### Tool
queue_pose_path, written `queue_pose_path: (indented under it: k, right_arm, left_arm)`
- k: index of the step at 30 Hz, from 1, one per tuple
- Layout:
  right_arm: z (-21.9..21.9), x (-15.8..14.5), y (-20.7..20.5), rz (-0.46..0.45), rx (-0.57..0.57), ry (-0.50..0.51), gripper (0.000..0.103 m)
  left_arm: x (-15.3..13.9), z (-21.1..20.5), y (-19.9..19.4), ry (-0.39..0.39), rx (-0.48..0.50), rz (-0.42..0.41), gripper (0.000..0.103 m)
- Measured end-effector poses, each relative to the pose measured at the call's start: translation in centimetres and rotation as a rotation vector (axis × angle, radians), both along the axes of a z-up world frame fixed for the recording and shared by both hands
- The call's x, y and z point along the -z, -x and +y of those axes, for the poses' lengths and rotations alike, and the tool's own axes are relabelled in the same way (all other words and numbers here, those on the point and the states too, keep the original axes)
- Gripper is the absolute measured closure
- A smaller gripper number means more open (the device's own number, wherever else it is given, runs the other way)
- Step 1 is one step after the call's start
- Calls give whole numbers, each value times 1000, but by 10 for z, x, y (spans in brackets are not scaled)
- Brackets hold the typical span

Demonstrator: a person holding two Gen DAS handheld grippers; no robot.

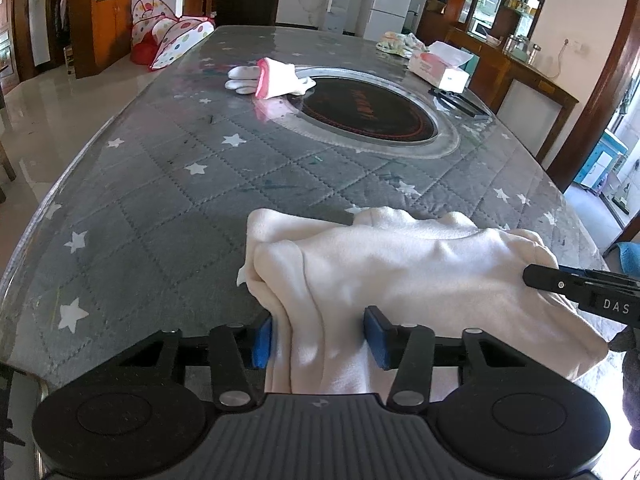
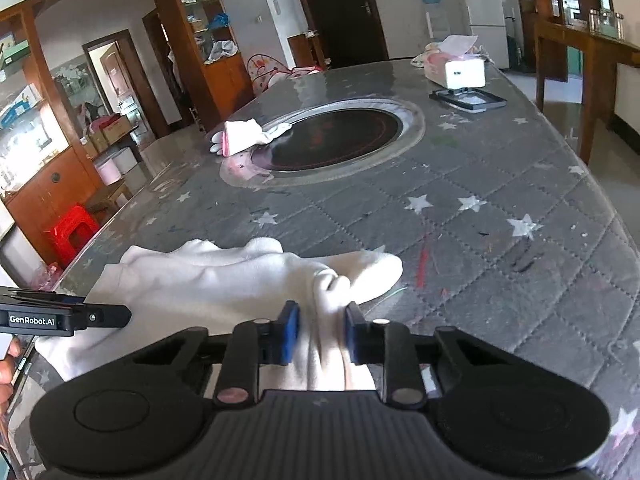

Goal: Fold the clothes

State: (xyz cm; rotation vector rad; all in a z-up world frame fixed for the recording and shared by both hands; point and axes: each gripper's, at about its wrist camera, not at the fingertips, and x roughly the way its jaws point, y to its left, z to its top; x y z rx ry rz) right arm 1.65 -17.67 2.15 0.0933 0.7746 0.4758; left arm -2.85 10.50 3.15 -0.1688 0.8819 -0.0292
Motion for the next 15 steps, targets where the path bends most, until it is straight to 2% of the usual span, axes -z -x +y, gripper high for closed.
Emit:
queue_pose_path:
  k: [5,15]
  right_arm:
    - [0,-4,9,-31,9,16,87]
    - [-21,-3,14,-35,33,21,87]
  left_arm:
    - [-4,-6,-3,-27,16,-7,67]
    - [-4,-25,-8,-32,42,9,68]
